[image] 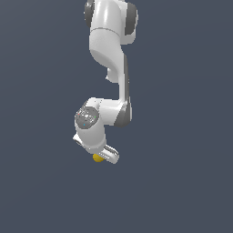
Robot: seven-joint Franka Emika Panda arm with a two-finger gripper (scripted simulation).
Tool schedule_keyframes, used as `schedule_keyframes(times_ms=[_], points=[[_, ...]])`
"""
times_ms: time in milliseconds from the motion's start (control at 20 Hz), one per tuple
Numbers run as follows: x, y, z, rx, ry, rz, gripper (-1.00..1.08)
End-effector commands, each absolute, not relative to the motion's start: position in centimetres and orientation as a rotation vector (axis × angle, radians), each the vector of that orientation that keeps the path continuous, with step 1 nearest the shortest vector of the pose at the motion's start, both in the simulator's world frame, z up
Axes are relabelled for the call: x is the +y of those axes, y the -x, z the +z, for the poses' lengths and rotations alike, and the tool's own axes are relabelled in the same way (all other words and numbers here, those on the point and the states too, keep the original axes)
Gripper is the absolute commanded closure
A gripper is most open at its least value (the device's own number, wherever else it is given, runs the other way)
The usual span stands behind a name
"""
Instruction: Pick up the object and move it to a goal position.
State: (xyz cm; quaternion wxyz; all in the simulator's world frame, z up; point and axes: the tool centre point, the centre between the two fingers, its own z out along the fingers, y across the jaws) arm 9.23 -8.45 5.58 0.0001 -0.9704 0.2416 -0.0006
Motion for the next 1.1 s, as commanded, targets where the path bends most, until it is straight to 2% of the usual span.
schedule_keyframes(times_ms=[0, 400, 450, 1050], points=[[-8.4, -9.1, 4.1, 0.761, 3.048, 0.000, -0.92], [-8.5, -9.3, 2.8, 0.763, 3.048, 0.000, -0.92], [-8.5, -9.3, 2.8, 0.763, 3.048, 0.000, 1.08], [-8.4, -9.2, 2.8, 0.762, 3.048, 0.002, 1.08]])
